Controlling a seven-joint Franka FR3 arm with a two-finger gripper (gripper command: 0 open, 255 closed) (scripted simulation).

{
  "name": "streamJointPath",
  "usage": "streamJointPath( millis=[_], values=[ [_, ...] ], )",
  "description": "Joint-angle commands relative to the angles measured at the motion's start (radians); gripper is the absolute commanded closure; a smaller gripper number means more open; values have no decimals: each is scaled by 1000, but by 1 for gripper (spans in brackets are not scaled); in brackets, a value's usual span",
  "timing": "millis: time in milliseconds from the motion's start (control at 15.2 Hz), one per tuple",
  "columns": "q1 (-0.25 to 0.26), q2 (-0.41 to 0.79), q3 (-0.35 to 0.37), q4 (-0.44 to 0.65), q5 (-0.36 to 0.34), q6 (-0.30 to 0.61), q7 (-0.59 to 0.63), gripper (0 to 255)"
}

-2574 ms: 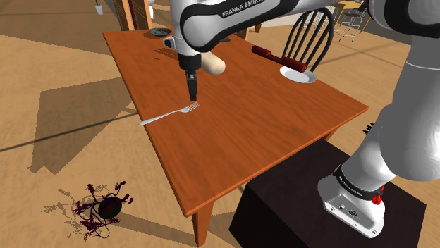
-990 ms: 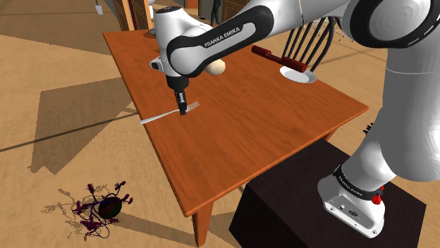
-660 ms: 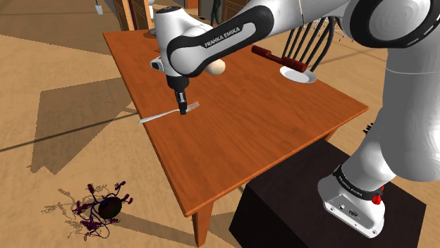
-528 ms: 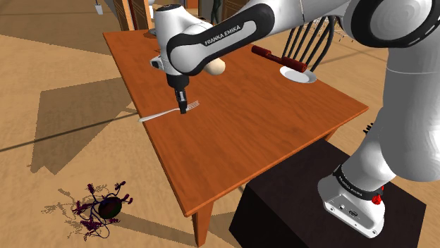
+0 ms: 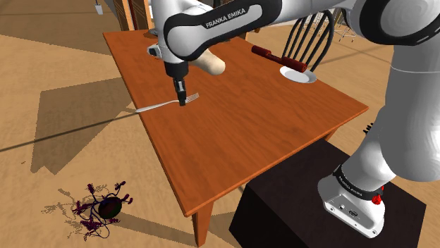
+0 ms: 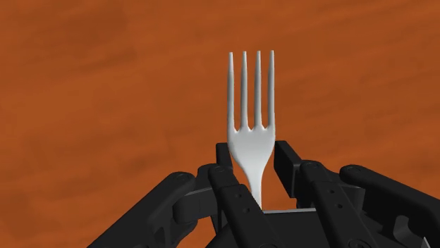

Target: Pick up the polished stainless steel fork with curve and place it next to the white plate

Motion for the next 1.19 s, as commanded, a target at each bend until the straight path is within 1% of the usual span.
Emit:
streamJointPath(
  millis=[0,462,792,1122],
  values=[
    [-2,-11,1,10,3,-22,-4,255],
    [-1,-35,4,70,9,-104,-11,255],
    [-70,-196,-14,-164,36,-25,-91,255],
    [-129,-335,-45,-351,59,31,-183,255]
  ],
)
